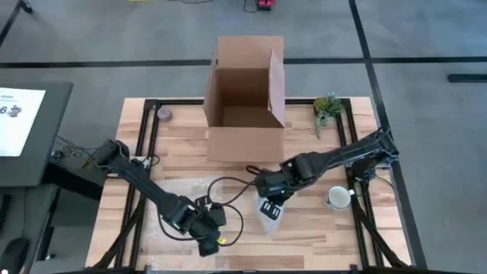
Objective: Wrap mug
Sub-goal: Wrap the blue patterned mug with the right transparent bubble wrap
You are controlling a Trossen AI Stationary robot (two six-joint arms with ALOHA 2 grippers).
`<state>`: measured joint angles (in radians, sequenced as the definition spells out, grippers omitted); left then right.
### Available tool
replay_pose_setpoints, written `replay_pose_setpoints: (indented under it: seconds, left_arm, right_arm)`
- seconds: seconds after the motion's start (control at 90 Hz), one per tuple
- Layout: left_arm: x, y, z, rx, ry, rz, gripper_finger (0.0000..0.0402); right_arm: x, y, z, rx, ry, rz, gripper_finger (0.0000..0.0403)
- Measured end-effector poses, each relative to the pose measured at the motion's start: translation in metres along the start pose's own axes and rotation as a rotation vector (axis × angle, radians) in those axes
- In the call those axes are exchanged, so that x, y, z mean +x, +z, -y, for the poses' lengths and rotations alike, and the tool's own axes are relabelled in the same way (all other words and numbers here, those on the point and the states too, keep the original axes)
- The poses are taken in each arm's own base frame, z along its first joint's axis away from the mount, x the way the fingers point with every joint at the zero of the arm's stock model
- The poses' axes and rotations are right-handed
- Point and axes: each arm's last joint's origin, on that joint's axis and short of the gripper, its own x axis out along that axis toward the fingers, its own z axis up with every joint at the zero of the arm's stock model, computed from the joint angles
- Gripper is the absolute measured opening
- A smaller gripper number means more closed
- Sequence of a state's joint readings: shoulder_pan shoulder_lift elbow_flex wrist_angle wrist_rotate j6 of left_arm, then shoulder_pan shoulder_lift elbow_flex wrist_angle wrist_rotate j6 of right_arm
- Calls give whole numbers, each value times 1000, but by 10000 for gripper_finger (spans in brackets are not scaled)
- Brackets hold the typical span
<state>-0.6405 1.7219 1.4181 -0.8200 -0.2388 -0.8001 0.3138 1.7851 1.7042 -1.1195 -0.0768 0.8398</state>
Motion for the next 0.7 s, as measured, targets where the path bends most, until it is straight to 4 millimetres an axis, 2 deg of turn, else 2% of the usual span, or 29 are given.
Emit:
replay_pose_setpoints:
  seconds: [0.167,0.311,0.4,0.522,0.7]
  left_arm:
    - [-1,9,5,62,-23,118,0]
    - [22,24,1,133,7,167,0]
    - [33,33,-1,150,-7,204,0]
    - [38,45,2,168,-57,290,0]
    - [42,59,-2,186,-68,368,0]
  right_arm:
    - [7,-1,4,-7,-60,26,0]
    - [18,-3,9,-22,-101,33,0]
    - [35,-4,13,10,-88,59,0]
    - [59,-6,20,63,-89,124,0]
    - [81,-7,36,111,-97,135,0]
